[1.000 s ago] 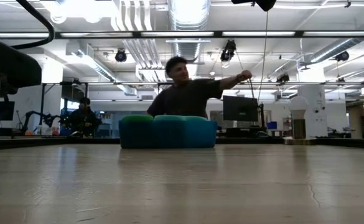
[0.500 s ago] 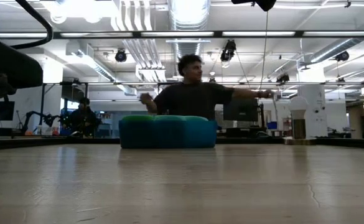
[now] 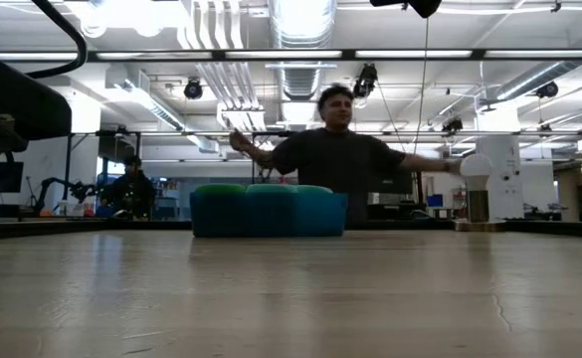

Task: Pick & Place Dice
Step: Put the small blue dice into the blue bin

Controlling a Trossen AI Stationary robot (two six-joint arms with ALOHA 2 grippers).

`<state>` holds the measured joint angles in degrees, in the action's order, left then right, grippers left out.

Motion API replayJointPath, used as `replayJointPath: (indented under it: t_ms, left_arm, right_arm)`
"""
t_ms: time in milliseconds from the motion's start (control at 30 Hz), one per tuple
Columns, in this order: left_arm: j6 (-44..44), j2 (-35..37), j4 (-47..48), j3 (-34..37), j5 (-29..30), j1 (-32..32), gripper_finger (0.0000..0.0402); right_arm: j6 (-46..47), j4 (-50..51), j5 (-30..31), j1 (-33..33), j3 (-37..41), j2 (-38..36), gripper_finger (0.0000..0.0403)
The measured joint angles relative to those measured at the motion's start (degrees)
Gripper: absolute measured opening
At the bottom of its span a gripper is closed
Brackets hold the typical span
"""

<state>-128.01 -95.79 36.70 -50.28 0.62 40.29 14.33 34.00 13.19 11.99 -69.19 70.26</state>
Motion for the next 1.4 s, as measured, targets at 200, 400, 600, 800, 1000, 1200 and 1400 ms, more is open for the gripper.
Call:
replayJointPath:
  t_ms: [200,400,600,800,1000,1200,1400]
  left_arm:
    - [0.0,0.0,0.04,0.0,-0.17,0.0,0.01]
    - [0.0,0.0,0.19,0.0,-0.22,0.0,0.0075]
    - [0.0,0.04,0.21,-0.02,-0.22,0.0,0.0059]
    - [0.26,0.04,0.3,-0.03,-0.22,0.0,0.0058]
    - [0.3,0.39,0.58,-0.07,-0.22,0.0,0.0057]
    - [0.48,2.01,0.85,-0.07,-0.22,0.0,0.0056]
    - [0.7,5.16,1.03,-0.07,1.06,-0.01,0.0056]
  right_arm:
    - [-0.01,0.0,0.0,0.0,0.0,0.0,0.0194]
    - [-0.01,-0.01,0.0,0.0,0.0,0.0,0.0194]
    - [-0.01,0.0,0.0,-0.02,0.0,0.0,0.0194]
    - [0.0,0.0,0.0,0.0,0.0,0.0,0.0194]
    - [-0.01,0.0,0.0,0.0,0.0,0.0,0.0194]
    - [0.0,0.0,0.0,-0.01,0.0,0.0,0.0194]
    - [0.21,-0.02,0.0,-0.01,0.0,0.0,0.0194]
